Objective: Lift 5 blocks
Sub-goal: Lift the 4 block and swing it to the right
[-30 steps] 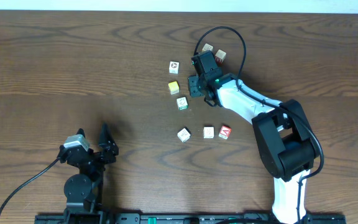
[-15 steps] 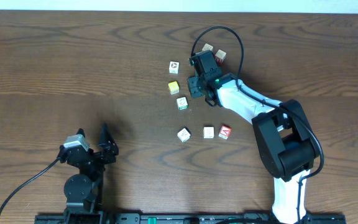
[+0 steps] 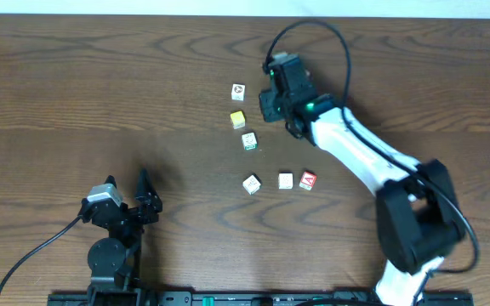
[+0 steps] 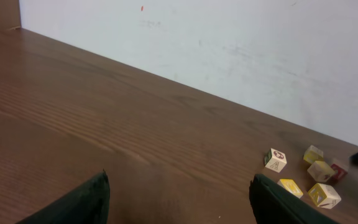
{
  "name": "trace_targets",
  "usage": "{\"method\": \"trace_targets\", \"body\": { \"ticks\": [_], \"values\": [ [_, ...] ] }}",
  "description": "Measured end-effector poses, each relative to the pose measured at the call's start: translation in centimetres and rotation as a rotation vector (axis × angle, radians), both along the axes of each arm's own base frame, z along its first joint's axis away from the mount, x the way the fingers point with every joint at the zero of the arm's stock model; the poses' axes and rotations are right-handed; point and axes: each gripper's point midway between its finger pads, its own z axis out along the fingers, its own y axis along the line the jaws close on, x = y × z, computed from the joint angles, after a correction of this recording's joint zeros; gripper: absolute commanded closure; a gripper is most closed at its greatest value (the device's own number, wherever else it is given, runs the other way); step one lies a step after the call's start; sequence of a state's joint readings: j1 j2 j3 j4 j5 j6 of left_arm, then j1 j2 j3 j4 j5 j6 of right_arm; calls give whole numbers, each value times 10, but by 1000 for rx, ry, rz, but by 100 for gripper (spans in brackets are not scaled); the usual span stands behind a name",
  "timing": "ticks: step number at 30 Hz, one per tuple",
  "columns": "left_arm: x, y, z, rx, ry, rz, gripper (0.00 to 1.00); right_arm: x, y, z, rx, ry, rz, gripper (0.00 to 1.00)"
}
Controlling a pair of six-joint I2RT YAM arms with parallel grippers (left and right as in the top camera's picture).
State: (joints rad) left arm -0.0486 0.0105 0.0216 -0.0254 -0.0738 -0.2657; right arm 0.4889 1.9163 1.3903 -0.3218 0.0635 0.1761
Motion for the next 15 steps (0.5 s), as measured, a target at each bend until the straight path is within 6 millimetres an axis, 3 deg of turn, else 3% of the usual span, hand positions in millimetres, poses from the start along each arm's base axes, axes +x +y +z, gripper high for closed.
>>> {"method": "trace_targets", "body": {
  "ticks": [1,4,11,15],
  "values": [
    [0,0,0,0,0,0,28,1,-1,10,4,-17,-8,41],
    [0,0,0,0,0,0,27,0,-4,15,-8,-23,-10,41],
    [0,0,0,0,0,0,27,2,-5,-3,-29,2,-16,38],
    [0,0,0,0,0,0,28,6,-3,-29,-45,28,-16,38]
  ]
}}
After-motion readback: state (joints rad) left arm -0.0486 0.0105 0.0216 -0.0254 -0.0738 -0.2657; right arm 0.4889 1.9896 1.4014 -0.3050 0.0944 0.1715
